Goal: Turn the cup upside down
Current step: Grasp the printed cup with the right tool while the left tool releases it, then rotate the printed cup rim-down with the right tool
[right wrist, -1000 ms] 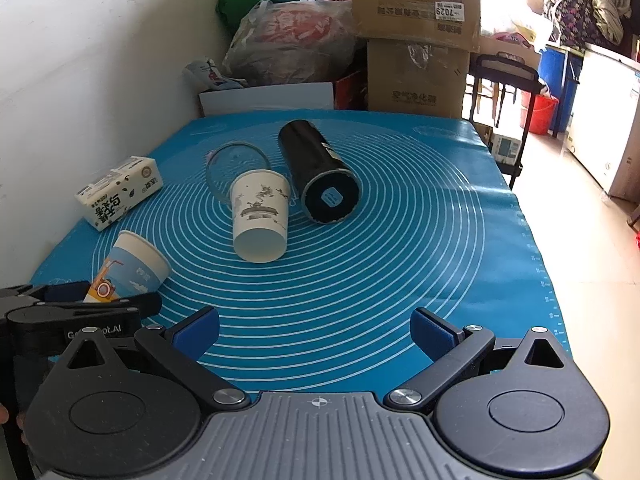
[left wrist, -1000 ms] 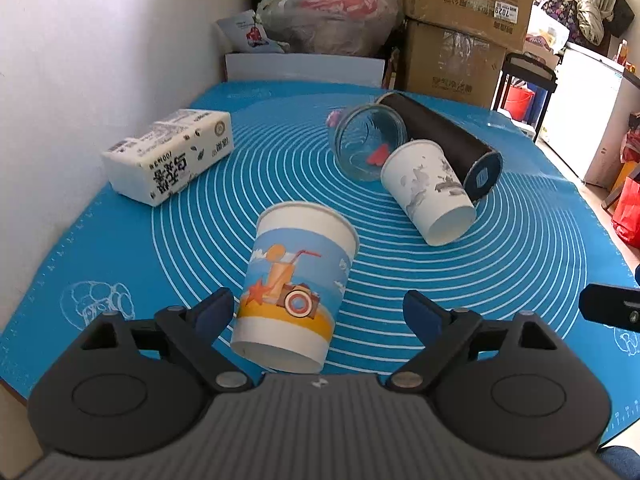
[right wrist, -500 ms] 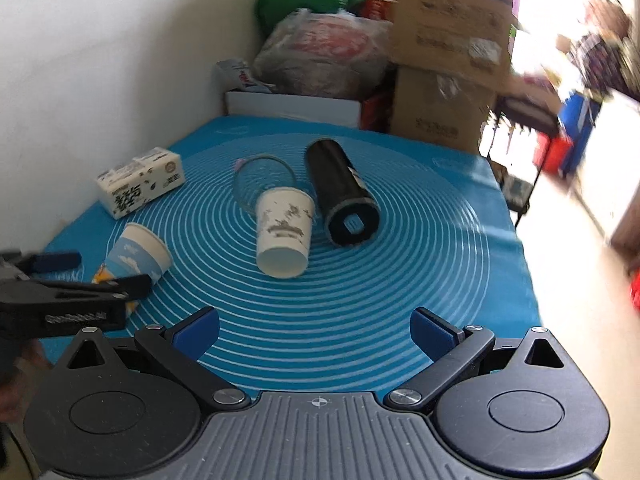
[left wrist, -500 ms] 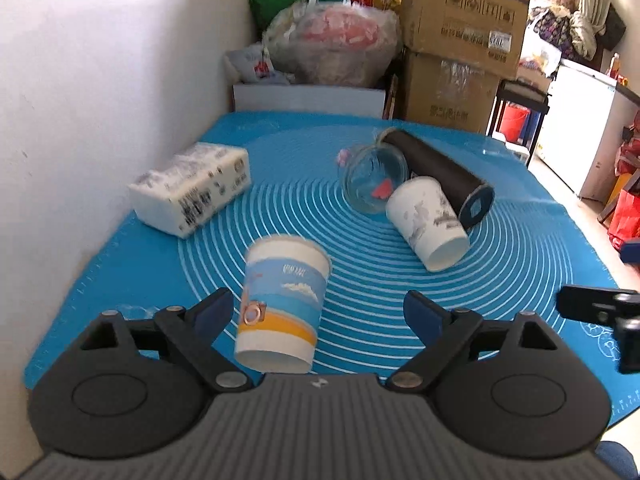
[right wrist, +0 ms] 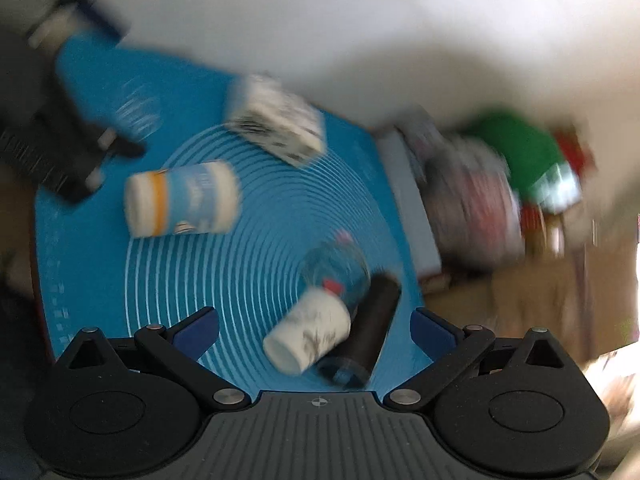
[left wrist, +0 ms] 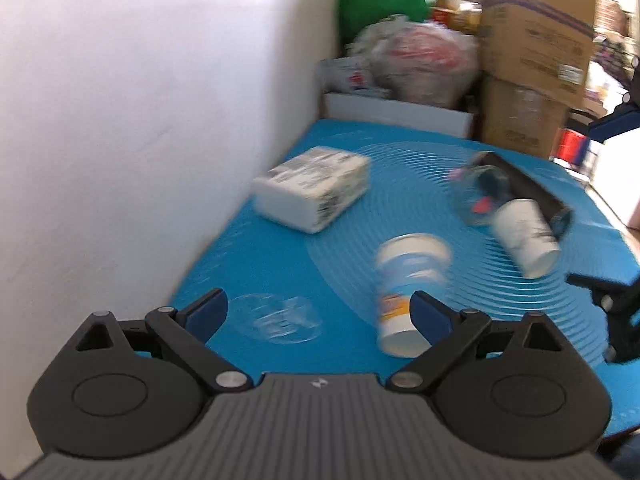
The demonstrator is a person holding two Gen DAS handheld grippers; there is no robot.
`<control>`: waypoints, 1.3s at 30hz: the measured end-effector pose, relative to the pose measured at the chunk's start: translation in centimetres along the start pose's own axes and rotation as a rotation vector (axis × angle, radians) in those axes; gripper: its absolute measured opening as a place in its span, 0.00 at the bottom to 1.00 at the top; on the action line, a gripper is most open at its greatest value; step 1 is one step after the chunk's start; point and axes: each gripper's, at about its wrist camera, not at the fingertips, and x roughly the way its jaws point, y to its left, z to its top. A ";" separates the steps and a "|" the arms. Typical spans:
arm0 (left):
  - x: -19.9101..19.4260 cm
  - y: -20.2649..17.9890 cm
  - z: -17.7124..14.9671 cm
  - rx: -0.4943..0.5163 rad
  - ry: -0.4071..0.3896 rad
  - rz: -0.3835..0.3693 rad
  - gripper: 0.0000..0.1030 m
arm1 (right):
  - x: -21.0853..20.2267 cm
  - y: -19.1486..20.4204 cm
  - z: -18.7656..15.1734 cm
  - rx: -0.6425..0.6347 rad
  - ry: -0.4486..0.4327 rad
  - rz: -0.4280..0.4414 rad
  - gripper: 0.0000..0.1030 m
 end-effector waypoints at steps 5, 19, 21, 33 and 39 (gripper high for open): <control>1.4 2.7 -1.1 -0.055 0.018 0.080 0.94 | 2.0 4.1 3.9 -0.351 -0.020 -0.017 1.00; 3.5 5.6 -3.2 -0.108 0.059 0.129 0.94 | 7.8 13.3 5.6 -1.238 -0.099 -0.124 0.99; 3.7 5.8 -3.3 -0.108 0.064 0.127 0.94 | 8.3 14.0 5.1 -1.299 -0.096 -0.112 0.98; 4.4 5.3 -3.2 -0.102 0.075 0.103 0.94 | 9.9 15.0 4.0 -1.275 -0.063 -0.053 0.59; 4.4 4.7 -2.7 -0.097 0.063 0.095 0.94 | 9.6 13.7 4.0 -1.140 -0.076 -0.057 0.59</control>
